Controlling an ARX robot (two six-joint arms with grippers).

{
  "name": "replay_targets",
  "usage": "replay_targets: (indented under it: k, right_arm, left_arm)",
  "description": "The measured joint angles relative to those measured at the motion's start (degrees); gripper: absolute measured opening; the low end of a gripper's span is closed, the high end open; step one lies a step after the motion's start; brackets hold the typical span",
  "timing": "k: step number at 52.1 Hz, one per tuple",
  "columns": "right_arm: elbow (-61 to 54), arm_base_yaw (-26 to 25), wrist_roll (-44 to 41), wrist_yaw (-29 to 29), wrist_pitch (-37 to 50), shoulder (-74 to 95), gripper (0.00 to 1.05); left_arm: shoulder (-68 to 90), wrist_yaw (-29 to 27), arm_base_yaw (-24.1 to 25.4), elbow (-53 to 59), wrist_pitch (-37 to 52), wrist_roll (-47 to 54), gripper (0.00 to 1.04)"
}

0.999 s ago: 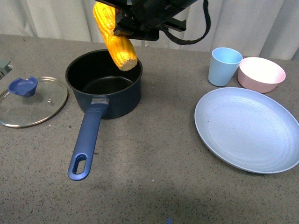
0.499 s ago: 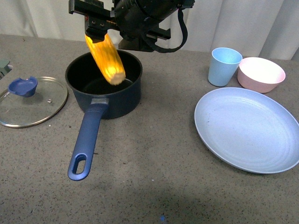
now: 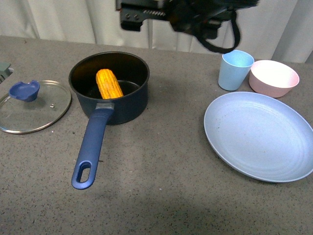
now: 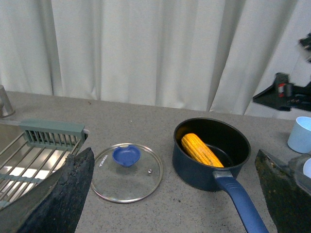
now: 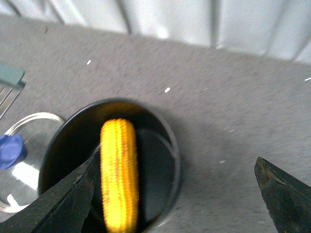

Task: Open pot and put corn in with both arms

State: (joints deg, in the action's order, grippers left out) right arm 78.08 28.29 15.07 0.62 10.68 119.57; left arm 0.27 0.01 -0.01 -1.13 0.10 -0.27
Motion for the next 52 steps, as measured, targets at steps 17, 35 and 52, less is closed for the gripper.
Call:
replay_targets:
  k: [17, 35, 52]
  right_arm:
    - [-30.82, -7.37, -9.70, 14.47, 21.00, -20.90, 0.95]
    - [-55.49, -12.39, -17.22, 17.88, 30.18, -39.28, 0.95]
    - [-69.66, -17.53, -15.96, 9.90, 50.99, -48.46, 0.54]
  left_arm:
    - [0.00, 0.00, 0.00, 0.00, 0.00, 0.00, 0.98]
    - [-0.02, 0.00, 0.00, 0.00, 0.00, 0.00, 0.98]
    - [-0.04, 0.00, 0.00, 0.00, -0.02, 0.00, 0.98]
